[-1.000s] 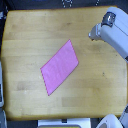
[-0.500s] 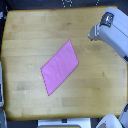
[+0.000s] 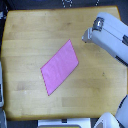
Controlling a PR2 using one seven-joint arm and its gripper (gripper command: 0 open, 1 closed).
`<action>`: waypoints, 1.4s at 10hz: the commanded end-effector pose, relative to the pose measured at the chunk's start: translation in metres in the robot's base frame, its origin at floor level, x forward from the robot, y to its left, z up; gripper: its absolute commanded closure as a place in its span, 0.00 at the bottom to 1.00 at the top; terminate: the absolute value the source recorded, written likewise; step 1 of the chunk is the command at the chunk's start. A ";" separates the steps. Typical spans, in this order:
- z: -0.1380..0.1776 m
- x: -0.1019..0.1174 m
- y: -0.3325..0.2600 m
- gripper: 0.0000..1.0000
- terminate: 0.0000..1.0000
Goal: Folding a cloth
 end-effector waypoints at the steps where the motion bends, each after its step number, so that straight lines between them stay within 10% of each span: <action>1: -0.040 -0.003 0.063 0.00 0.00; 14: -0.114 -0.014 0.151 0.00 0.00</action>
